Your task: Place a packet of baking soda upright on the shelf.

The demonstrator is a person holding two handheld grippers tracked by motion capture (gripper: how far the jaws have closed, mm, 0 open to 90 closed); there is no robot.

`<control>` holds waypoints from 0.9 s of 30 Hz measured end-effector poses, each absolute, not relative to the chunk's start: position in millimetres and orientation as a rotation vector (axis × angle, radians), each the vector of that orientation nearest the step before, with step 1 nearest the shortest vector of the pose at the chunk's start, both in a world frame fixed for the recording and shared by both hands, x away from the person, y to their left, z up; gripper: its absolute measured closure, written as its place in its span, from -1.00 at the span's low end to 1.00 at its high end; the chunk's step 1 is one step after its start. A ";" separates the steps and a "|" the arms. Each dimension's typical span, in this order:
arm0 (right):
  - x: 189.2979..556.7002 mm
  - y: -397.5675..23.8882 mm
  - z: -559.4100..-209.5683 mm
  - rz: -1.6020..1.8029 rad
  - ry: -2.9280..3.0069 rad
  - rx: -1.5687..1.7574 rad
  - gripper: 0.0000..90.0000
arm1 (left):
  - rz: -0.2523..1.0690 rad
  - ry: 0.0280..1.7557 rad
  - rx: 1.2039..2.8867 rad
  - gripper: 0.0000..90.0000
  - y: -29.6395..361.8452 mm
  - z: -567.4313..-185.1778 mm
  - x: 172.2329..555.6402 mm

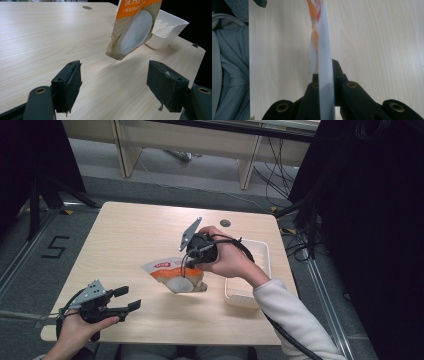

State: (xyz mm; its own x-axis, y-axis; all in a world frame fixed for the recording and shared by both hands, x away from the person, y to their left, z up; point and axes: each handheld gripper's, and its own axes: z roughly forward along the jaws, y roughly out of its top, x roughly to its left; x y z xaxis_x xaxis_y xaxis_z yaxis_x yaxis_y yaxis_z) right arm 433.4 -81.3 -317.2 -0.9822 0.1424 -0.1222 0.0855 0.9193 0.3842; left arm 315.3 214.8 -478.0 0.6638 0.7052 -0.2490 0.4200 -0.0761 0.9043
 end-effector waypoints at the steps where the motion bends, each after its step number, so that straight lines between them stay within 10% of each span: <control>1: 433.8 -82.5 -317.1 0.565 2.927 0.164 1.00 | 0.303 0.921 1.704 -0.40 214.8 -478.0 315.4; 27: 436.0 -103.1 -298.9 0.585 2.906 0.206 1.00 | 0.301 0.922 1.714 -0.40 212.9 -478.9 316.2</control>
State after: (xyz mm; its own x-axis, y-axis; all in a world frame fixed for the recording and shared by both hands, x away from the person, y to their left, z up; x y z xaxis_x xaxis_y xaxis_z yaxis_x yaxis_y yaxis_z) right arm 436.0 -103.1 -298.9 -0.9760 0.1681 -0.1383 0.1015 0.9134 0.3943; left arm 316.2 212.9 -478.9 0.6635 0.7064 -0.2464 0.4243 -0.0840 0.9016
